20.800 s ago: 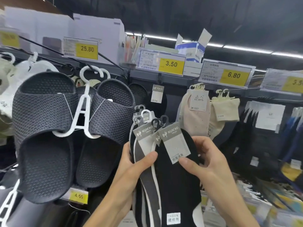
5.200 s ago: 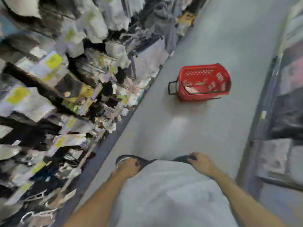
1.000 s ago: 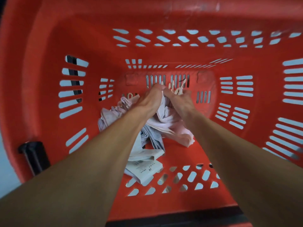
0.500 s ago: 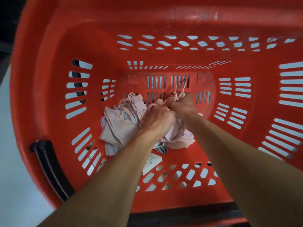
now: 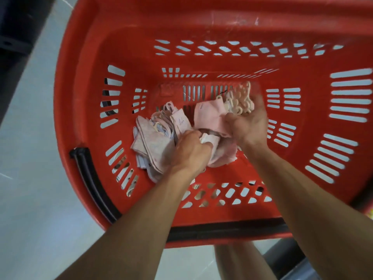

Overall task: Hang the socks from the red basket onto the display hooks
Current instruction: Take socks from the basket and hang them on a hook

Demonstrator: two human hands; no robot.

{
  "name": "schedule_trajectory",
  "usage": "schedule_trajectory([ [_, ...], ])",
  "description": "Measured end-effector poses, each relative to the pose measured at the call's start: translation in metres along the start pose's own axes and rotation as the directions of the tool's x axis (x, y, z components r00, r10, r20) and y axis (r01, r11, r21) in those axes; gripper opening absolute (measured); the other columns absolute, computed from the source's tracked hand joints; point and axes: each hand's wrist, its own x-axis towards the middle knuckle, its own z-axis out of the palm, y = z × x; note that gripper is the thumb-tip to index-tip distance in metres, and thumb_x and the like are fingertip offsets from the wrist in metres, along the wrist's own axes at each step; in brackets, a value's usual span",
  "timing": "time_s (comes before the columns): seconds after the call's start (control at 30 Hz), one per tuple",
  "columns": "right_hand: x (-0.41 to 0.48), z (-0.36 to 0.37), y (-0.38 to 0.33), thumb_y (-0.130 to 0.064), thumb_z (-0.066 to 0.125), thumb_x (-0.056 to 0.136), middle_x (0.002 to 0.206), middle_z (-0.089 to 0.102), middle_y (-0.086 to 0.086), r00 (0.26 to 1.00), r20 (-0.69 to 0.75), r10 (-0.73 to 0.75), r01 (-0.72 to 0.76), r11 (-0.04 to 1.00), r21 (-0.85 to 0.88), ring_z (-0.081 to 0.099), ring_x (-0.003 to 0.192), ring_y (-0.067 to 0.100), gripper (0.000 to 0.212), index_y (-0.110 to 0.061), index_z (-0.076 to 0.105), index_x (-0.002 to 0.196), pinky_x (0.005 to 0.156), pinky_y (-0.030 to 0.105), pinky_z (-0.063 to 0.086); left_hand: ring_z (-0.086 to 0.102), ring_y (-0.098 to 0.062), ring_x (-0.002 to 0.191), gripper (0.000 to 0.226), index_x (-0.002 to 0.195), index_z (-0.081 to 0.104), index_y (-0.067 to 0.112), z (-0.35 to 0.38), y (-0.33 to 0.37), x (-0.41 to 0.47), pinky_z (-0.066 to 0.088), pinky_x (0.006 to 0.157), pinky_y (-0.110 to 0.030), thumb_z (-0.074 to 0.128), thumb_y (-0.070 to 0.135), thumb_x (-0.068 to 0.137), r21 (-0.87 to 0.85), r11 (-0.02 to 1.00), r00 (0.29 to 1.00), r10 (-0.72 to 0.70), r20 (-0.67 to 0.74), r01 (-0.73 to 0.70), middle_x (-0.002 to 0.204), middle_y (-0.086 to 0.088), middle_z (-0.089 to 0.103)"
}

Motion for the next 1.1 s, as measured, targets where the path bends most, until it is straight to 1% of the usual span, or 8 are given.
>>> schedule_trajectory([
  [0.27,-0.088,-0.100,-0.083,0.001,0.068,0.072,0.097,0.070,-0.016,0.944,-0.030,-0.328,0.329,0.937,0.118,0.069,0.082,0.008,0.064,-0.037,0.052,0.121,0.068,0.025,0.057,0.047,-0.010,0.133,0.081,0.146,0.037,0.031,-0.044,0.013,-0.058,0.031,0.095,-0.024,0.064,0.058,0.075,-0.260,0.963,0.997,0.067,-0.041,-0.076,0.148,0.010,0.045],
  [0.4,-0.139,-0.153,-0.156,0.009,0.072,0.069,0.096,0.073,-0.012,0.902,0.145,-0.407,0.378,0.906,0.192,0.070,0.081,0.005,0.064,-0.031,0.055,0.116,0.064,0.022,0.057,0.043,0.002,0.134,0.106,0.149,0.022,0.048,-0.108,0.056,-0.130,0.037,0.113,-0.035,0.073,0.064,0.058,-0.502,0.819,0.957,0.283,-0.070,-0.279,0.154,0.020,0.036],
  [0.5,-0.177,-0.186,-0.222,0.004,0.072,0.060,0.098,0.074,-0.008,0.835,0.325,-0.445,0.367,0.889,0.273,0.070,0.085,0.009,0.063,-0.033,0.061,0.110,0.072,0.022,0.055,0.025,-0.001,0.147,0.122,0.150,0.010,0.055,-0.171,0.089,-0.196,0.027,0.121,-0.037,0.078,0.067,0.049,-0.348,0.823,0.888,0.456,-0.066,-0.449,0.162,0.019,0.019],
  [0.63,-0.251,-0.223,-0.335,0.006,0.070,0.054,0.099,0.070,0.007,0.673,0.509,-0.537,0.364,0.839,0.405,0.066,0.090,0.020,0.063,-0.017,0.061,0.112,0.075,0.029,0.051,0.038,0.004,0.140,0.117,0.142,0.014,0.057,-0.266,0.129,-0.315,0.035,0.118,-0.036,0.081,0.058,0.046,-0.300,0.784,0.820,0.573,0.012,-0.543,0.154,0.022,0.037],
  [0.77,-0.339,-0.250,-0.429,-0.013,0.078,0.051,0.098,0.073,0.004,0.574,0.445,-0.688,0.438,0.717,0.542,0.069,0.090,0.023,0.059,-0.033,0.065,0.106,0.073,0.033,0.054,0.048,0.003,0.133,0.091,0.150,0.032,0.026,-0.332,0.143,-0.443,0.041,0.106,-0.016,0.081,0.017,0.075,-0.363,0.651,0.710,0.702,-0.047,-0.667,0.141,0.022,0.054],
  [0.87,-0.414,-0.264,-0.480,-0.014,0.080,0.056,0.105,0.074,-0.002,0.512,0.376,-0.772,0.501,0.624,0.599,0.072,0.089,0.015,0.066,-0.036,0.063,0.115,0.068,0.025,0.058,0.061,0.007,0.112,0.077,0.144,0.039,0.024,-0.354,0.134,-0.537,0.048,0.086,-0.011,0.073,0.000,0.078,-0.490,0.581,0.741,0.628,-0.239,-0.650,0.121,0.027,0.065],
  [1.0,-0.514,-0.270,-0.513,-0.020,0.078,0.066,0.104,0.069,-0.012,0.480,0.353,-0.803,0.530,0.586,0.613,0.070,0.086,0.008,0.058,-0.046,0.061,0.114,0.068,0.026,0.058,0.070,-0.017,0.110,0.076,0.136,0.052,0.016,-0.347,0.106,-0.630,0.055,0.082,-0.025,0.081,0.010,0.066,-0.565,0.452,0.720,0.352,-0.598,-0.690,0.120,0.001,0.074],
  [1.1,-0.575,-0.269,-0.514,-0.021,0.082,0.076,0.104,0.066,-0.025,0.412,0.402,-0.818,0.564,0.575,0.592,0.065,0.090,-0.005,0.057,-0.051,0.054,0.117,0.068,0.012,0.051,0.071,-0.010,0.108,0.082,0.133,0.052,0.024,-0.336,0.084,-0.681,0.056,0.079,-0.020,0.085,0.028,0.058,-0.578,0.342,0.650,0.147,-0.746,-0.741,0.117,0.009,0.075],
])
